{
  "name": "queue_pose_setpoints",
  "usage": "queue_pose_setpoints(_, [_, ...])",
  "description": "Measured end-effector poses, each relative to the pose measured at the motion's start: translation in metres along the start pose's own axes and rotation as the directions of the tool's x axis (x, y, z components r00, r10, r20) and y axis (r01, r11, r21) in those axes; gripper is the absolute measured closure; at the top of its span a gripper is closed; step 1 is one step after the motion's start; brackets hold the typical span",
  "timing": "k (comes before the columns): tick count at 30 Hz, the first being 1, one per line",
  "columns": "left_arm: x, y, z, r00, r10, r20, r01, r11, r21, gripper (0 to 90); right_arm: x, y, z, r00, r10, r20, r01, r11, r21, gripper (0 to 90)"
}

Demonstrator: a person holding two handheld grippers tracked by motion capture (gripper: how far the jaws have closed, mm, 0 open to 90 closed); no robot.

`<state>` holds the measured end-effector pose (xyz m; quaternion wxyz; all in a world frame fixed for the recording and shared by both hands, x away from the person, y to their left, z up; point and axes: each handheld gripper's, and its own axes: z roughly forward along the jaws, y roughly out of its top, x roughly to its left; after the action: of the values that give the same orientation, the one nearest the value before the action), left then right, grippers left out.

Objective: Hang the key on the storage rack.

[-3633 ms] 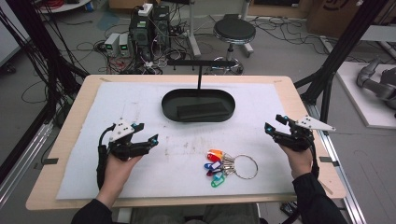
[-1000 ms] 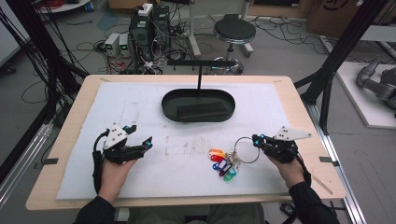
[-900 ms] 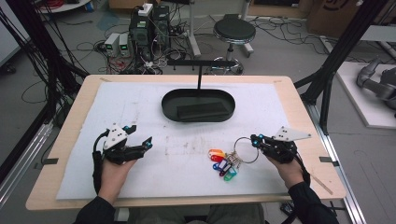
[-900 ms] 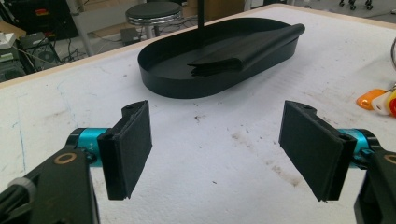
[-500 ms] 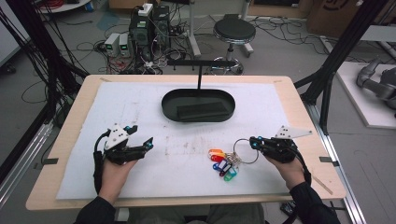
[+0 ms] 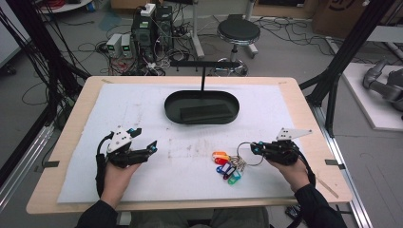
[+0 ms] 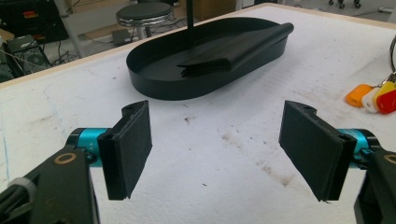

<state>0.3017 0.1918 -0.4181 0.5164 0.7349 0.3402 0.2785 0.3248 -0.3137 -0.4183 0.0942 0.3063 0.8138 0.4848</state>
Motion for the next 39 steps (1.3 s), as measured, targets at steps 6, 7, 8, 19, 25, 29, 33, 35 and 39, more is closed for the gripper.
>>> queue_pose_setpoints(6, [-0.002, 0.002, 0.0, 0.9999, 0.006, 0.011, -0.006, 0.9999, -0.011, 25.4, 0.006, 0.007, -0.005, 0.9994, -0.034, 0.007, 0.035, 0.996, -0.08, 84.5])
queue_pose_setpoints(7, [-0.002, 0.002, 0.001, 0.9999, 0.008, 0.015, -0.008, 0.9999, -0.012, 25.5, 0.007, 0.009, -0.006, 0.9992, -0.038, 0.008, 0.039, 0.995, -0.089, 84.5])
queue_pose_setpoints(8, [-0.003, 0.002, 0.001, 0.9998, 0.007, 0.02, -0.007, 0.9999, -0.015, 25.4, 0.008, 0.01, -0.007, 0.9991, -0.042, 0.01, 0.043, 0.995, -0.095, 84.4])
queue_pose_setpoints(19, [-0.009, 0.01, 0.005, 0.9974, 0.016, 0.07, -0.013, 0.9988, -0.047, 25.5, 0.017, 0.031, -0.007, 0.9972, -0.075, 0.0, 0.074, 0.985, -0.156, 84.5])
queue_pose_setpoints(25, [-0.018, 0.016, 0.011, 0.9913, 0.022, 0.13, -0.014, 0.9978, -0.065, 25.5, 0.022, 0.046, -0.006, 0.9964, -0.083, -0.016, 0.079, 0.983, -0.164, 84.6])
queue_pose_setpoints(29, [-0.026, 0.022, 0.019, 0.9824, 0.021, 0.186, -0.007, 0.9971, -0.075, 25.5, 0.026, 0.054, -0.008, 0.9954, -0.092, -0.027, 0.086, 0.981, -0.173, 84.6])
queue_pose_setpoints(33, [-0.036, 0.03, 0.028, 0.9684, 0.029, 0.248, -0.009, 0.9967, -0.081, 25.8, 0.029, 0.059, -0.01, 0.9939, -0.105, -0.034, 0.097, 0.979, -0.18, 84.5])
queue_pose_setpoints(35, [-0.041, 0.034, 0.033, 0.9606, 0.039, 0.275, -0.016, 0.9963, -0.085, 25.9, 0.03, 0.062, -0.011, 0.9934, -0.109, -0.037, 0.1, 0.978, -0.184, 84.5])
queue_pose_setpoints(39, [-0.051, 0.042, 0.043, 0.94, 0.039, 0.339, -0.007, 0.9954, -0.096, 27.3, 0.032, 0.069, -0.011, 0.9913, -0.125, -0.041, 0.114, 0.974, -0.195, 84.6])
